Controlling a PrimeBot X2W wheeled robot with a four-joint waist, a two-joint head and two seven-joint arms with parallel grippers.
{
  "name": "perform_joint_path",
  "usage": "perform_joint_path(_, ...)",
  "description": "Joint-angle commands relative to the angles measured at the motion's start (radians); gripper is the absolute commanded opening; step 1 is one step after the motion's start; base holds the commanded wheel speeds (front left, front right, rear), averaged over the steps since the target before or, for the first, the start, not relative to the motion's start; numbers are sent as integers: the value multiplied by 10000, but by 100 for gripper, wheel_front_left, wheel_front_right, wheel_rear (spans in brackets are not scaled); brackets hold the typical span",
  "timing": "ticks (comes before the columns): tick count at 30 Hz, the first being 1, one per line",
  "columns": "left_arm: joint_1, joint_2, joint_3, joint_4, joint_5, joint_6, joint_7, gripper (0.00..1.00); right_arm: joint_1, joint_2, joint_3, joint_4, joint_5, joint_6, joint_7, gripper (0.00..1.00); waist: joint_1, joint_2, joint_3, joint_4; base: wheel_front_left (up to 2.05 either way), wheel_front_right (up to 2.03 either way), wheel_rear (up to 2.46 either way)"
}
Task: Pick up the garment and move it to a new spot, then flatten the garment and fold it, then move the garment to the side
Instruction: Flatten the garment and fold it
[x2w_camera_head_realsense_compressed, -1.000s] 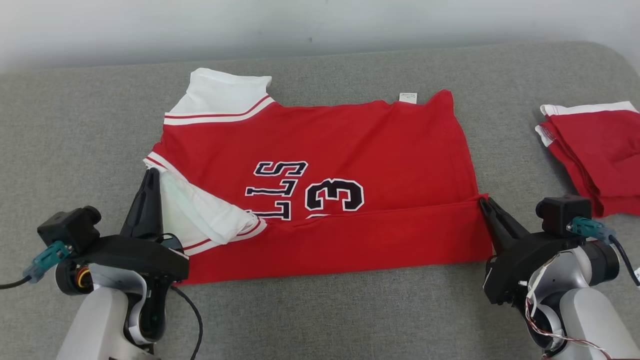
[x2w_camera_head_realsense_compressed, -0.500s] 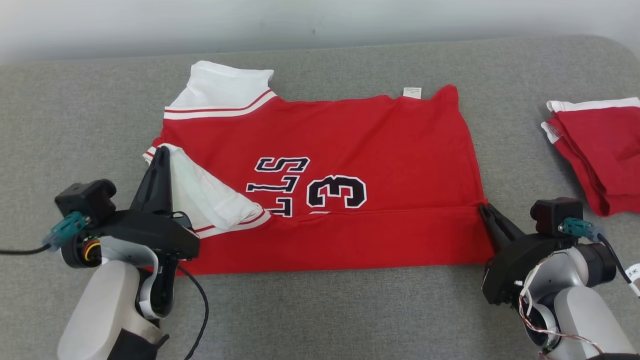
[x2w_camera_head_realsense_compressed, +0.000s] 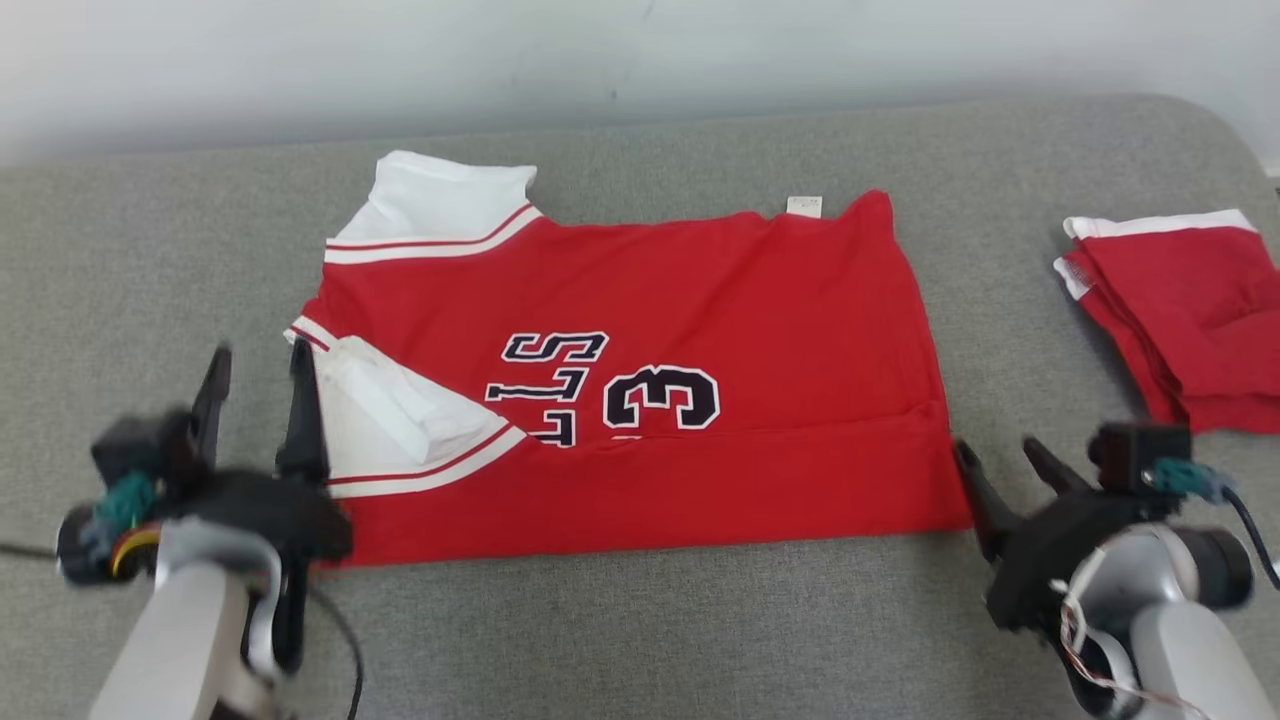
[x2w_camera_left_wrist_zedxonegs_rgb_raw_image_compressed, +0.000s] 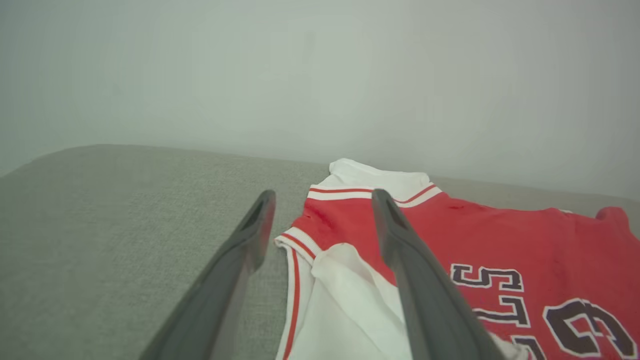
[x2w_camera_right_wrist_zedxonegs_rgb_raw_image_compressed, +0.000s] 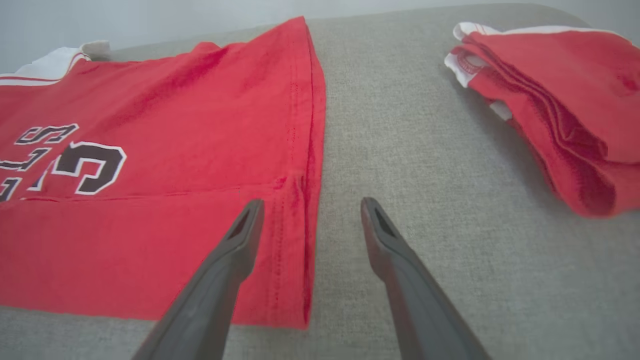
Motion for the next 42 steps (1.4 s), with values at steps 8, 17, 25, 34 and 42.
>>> perform_joint_path(8, 2035, 485, -95, -619, 213, 518, 402, 100, 1312, 449, -905, -1227, -461, -26, 1843, 100, 0, -1, -343, -1, 0, 0, 0)
perform_joint_path(17, 3044, 492, -335, -1240, 158, 1260, 1912, 100, 1702, 879, -880, -2096, -765, -26, 2890, 100, 0, -1, -324, 74, 0, 0, 0)
perform_joint_path(25, 2971, 397, -505, -1181, -58, 1330, 2701, 77, 1497, 994, -657, -2167, -961, -26, 3255, 100, 0, -1, -194, 18, 0, 0, 0)
perform_joint_path(34, 2740, 281, -413, -888, -222, 1629, 2981, 40, 1200, 1065, -616, -1916, -1181, -26, 3479, 100, 0, -1, -24, 39, 0, 0, 0)
perform_joint_path(42, 2575, 121, -550, -948, -286, 1588, 2923, 0, 655, 1119, -1160, -1320, -1912, -26, 3444, 100, 0, -1, 180, 196, 0, 0, 0)
